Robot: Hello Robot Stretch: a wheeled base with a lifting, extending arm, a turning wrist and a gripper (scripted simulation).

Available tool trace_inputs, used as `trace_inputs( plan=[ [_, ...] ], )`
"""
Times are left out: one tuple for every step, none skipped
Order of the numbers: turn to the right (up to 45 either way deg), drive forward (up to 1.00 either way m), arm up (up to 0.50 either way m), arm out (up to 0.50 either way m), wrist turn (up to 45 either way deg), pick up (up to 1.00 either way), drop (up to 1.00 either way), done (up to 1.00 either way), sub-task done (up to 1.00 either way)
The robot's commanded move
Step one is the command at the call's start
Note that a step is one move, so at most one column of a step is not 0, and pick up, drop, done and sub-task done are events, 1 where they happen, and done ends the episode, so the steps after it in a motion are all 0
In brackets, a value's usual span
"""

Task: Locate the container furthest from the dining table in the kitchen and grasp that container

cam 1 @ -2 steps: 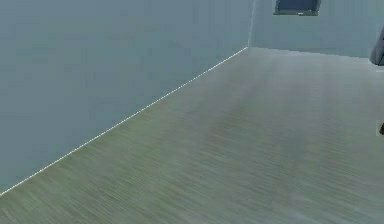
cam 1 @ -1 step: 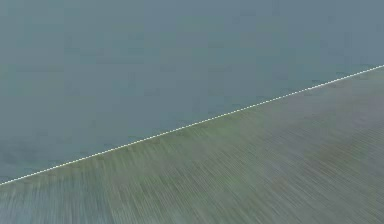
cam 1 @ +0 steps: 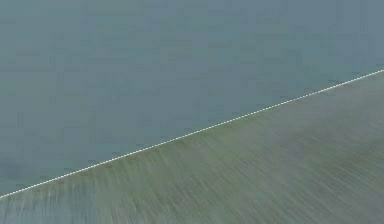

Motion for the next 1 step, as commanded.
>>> trace_inputs(
  plan=[
    [45.0, 0.00, 0.00, 0.00, 0.0, 0.00, 0.00, 0.00, 0.00]
  ],
)
